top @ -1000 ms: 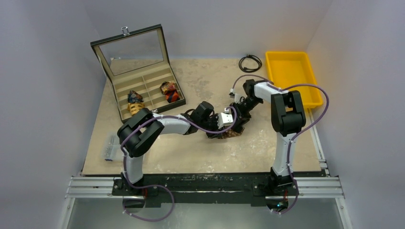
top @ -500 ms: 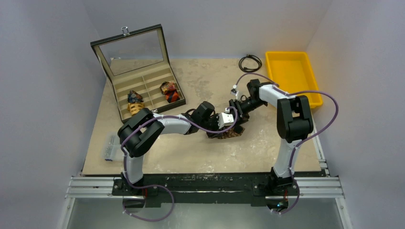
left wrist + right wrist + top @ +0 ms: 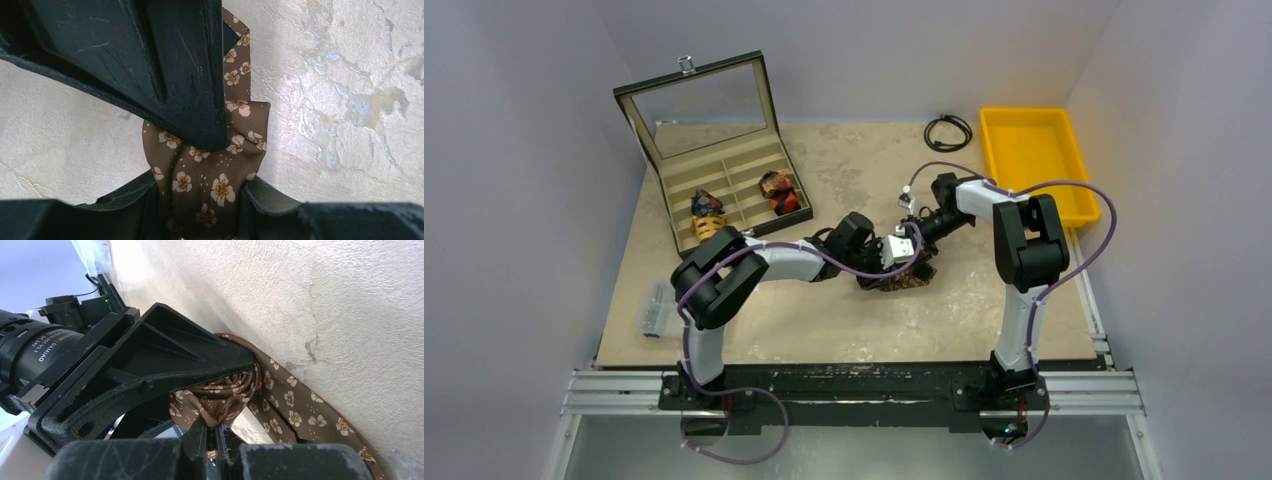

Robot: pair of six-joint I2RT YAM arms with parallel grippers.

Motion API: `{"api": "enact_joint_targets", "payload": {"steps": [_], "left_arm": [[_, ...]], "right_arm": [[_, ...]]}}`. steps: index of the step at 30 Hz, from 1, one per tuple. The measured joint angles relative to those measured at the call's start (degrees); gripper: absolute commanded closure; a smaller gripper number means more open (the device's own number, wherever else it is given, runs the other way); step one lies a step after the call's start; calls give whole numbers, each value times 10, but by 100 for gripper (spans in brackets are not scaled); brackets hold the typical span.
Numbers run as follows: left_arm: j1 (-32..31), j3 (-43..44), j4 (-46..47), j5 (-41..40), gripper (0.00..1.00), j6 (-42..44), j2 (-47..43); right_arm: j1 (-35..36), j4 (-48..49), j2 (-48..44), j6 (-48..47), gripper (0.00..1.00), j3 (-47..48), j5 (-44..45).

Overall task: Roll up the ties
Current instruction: Roll the tie at the center of the board.

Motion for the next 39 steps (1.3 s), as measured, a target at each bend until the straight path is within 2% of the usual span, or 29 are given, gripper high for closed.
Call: {"api": "enact_joint_targets", "payload": {"steps": [6, 10, 16, 24, 28, 31, 33, 39], "left_arm": [[0, -5, 17, 7, 54, -14, 0], [0, -27, 61, 15, 45, -29, 0], [3, -50, 118, 37, 44, -53, 1], [5, -39, 169, 50, 56, -76, 30], [6, -34, 173, 50, 76, -80, 35], [5, -33, 169, 46, 90, -79, 36], [4, -33, 167, 42, 95, -73, 35], [-5, -28, 144, 20, 99, -53, 31]], "right_arm": [[-1, 1, 0, -4, 100, 0, 10], [-2, 5, 0, -9, 100, -1, 46], [-9, 11, 0, -13, 100, -10, 85], [-12, 12, 0, -14, 100, -11, 106], [-12, 13, 0, -14, 100, -11, 115], [-13, 11, 0, -17, 77, -11, 116], [-15, 8, 0, -21, 64, -11, 118], [-63, -27, -18, -49, 39, -11, 114]]}}
